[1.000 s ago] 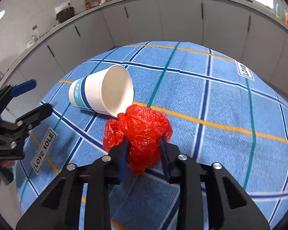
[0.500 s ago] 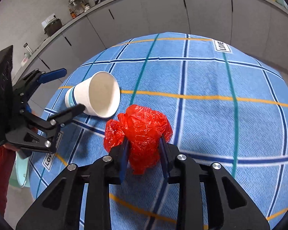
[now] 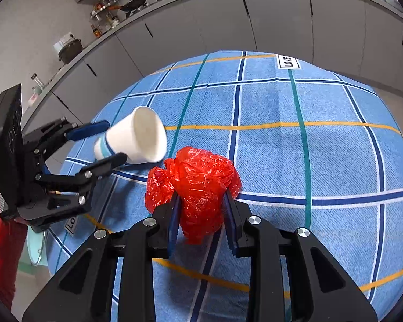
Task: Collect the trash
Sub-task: 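Grasp the red plastic bag with the right tool while the left tool grasps the white paper cup, then carry the red bag and white paper cup over the bucket with both tools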
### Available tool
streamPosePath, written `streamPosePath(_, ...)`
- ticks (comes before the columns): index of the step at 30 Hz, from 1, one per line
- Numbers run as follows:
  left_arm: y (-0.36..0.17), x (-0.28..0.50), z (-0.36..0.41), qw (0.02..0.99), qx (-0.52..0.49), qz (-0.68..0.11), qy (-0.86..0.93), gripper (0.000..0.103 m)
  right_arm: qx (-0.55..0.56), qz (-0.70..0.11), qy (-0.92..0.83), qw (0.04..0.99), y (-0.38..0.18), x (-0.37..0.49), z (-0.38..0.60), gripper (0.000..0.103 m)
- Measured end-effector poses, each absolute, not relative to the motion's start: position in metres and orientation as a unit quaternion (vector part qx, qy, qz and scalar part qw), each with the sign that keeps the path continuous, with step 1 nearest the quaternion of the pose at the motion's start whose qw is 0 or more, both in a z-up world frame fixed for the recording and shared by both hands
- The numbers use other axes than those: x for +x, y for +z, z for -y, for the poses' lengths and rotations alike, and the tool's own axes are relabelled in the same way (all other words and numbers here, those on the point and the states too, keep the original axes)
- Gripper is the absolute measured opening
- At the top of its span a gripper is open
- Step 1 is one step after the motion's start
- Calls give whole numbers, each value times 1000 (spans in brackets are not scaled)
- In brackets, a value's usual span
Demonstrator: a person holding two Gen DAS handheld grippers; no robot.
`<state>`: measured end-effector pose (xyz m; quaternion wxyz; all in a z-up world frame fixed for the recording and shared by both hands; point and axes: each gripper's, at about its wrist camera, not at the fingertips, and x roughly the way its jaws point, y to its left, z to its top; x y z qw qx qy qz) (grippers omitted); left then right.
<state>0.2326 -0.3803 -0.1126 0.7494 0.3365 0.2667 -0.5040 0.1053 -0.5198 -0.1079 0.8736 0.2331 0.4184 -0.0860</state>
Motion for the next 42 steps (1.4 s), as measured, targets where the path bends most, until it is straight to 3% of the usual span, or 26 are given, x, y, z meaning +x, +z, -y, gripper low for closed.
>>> streamPosePath(4,-103,230,373,763,287,-295,-499,25,244,-410,-89,874,-105,98,519,30)
streamPosePath(7,-102,226,373,767,276,-308,-490,27,249,-408,-91,873,-105,93,518,30)
streamPosePath(8,-103,224,376,768,282,-308,-486,35,251,-408,-93,873,-104,91,518,30)
streamPosePath(10,-105,219,381,763,296,-310,-484,68,254,-405,-95,873,-102,87,519,30)
streamPosePath(11,-106,216,384,758,305,-307,-488,74,254,-404,-95,874,-101,86,520,30)
streamPosePath(15,-114,209,398,744,373,-276,-480,73,255,-400,-101,874,-98,77,526,30)
streamPosePath(19,-117,225,411,743,372,-287,-477,72,259,-400,-107,873,-100,74,531,30)
streamPosePath(22,-121,232,415,752,371,-284,-464,59,266,-398,-109,871,-103,73,536,30)
streamPosePath(24,-120,237,413,756,356,-289,-467,57,268,-397,-109,871,-104,73,536,30)
streamPosePath(42,-114,217,398,786,264,-357,-430,56,276,-382,-110,875,-96,66,526,30)
